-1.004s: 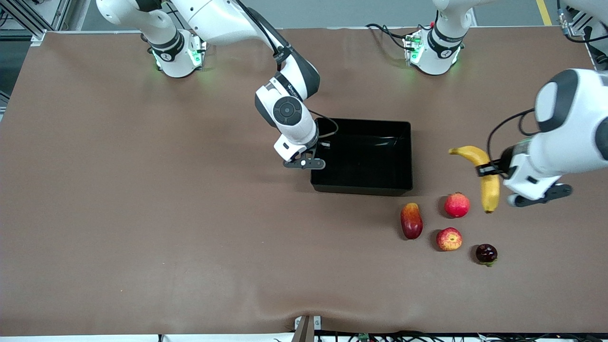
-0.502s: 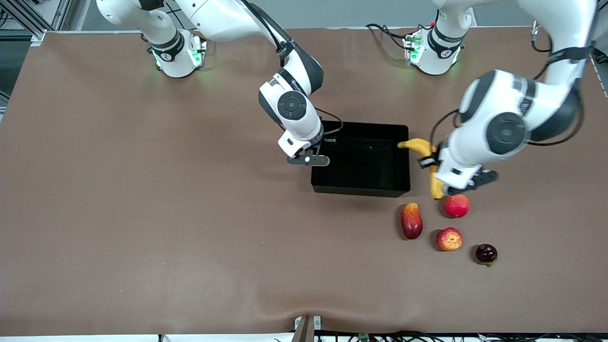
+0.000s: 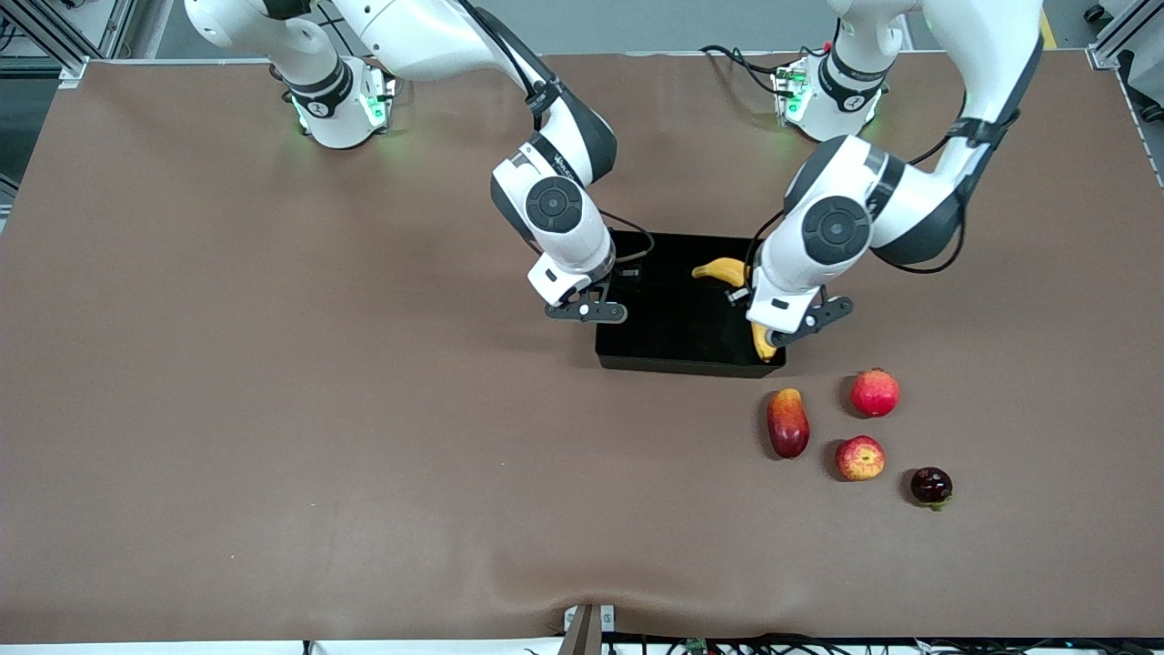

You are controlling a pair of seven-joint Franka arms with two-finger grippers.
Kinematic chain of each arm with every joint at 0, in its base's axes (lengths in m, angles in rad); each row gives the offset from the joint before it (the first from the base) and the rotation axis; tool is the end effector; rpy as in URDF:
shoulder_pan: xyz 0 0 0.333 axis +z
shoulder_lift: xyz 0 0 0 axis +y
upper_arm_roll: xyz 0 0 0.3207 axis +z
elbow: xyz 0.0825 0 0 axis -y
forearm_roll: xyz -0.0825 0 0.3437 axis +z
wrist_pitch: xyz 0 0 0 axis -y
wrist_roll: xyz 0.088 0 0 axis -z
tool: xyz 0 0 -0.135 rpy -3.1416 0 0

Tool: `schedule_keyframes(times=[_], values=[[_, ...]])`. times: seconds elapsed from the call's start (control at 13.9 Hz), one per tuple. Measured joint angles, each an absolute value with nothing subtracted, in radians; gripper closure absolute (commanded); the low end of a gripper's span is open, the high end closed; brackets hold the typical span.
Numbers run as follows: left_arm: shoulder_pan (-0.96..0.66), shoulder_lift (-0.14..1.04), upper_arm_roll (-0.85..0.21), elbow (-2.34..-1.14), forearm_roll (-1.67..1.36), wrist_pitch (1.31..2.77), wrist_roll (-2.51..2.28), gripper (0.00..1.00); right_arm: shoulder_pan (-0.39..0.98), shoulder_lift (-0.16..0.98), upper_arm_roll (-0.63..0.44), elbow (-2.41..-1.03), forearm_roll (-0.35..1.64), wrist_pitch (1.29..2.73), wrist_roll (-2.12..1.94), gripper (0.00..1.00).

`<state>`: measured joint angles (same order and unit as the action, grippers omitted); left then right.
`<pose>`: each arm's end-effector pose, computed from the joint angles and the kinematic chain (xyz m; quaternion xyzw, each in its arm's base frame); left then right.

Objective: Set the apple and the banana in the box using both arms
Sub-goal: 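Carry the held banana over the black box with the left gripper, then release the banana into the box while the right gripper withdraws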

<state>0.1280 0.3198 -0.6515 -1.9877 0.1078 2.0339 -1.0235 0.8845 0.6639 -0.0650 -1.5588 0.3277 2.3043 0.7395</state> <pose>0.4769 -0.2523 0.3204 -0.9689 -0.2199 0.1083 0.0342 0.4534 0.5149 0.2664 -0.9918 0.0568 0.0446 0.1051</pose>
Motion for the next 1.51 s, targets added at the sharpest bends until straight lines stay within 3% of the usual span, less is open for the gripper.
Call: schedule_keyframes(times=[0.36, 0.57, 1.0, 1.29, 1.36, 1.43, 1.51], values=[[0.05, 0.39, -0.653, -1.993, 0.108, 2.08, -1.071, 1.0, 0.84, 0.632, -0.076, -1.554, 0.313, 2.288, 0.656, 0.0], [0.053, 0.428, -0.651, -1.992, 0.108, 2.11, -1.071, 1.0, 0.775, 0.593, -0.078, -1.554, 0.312, 2.199, 0.55, 0.0], [0.057, 0.467, -0.62, -1.993, 0.109, 2.138, -1.071, 1.0, 0.544, 0.49, -0.084, -1.558, 0.31, 1.946, 0.216, 0.0], [0.082, 0.518, -0.583, -1.997, 0.169, 2.147, -1.07, 1.0, 0.394, 0.398, -0.086, -1.617, 0.309, 1.887, 0.073, 0.0], [0.092, 0.539, -0.583, -1.997, 0.18, 2.16, -1.07, 0.76, 0.358, 0.366, -0.086, -1.634, 0.308, 1.877, 0.055, 0.0], [0.095, 0.557, -0.583, -1.997, 0.186, 2.17, -1.07, 0.08, 0.321, 0.335, -0.086, -1.645, 0.306, 1.871, 0.046, 0.0], [0.095, 0.569, -0.583, -1.996, 0.189, 2.177, -1.07, 0.0, 0.283, 0.307, -0.086, -1.651, 0.304, 1.868, 0.035, 0.0]])
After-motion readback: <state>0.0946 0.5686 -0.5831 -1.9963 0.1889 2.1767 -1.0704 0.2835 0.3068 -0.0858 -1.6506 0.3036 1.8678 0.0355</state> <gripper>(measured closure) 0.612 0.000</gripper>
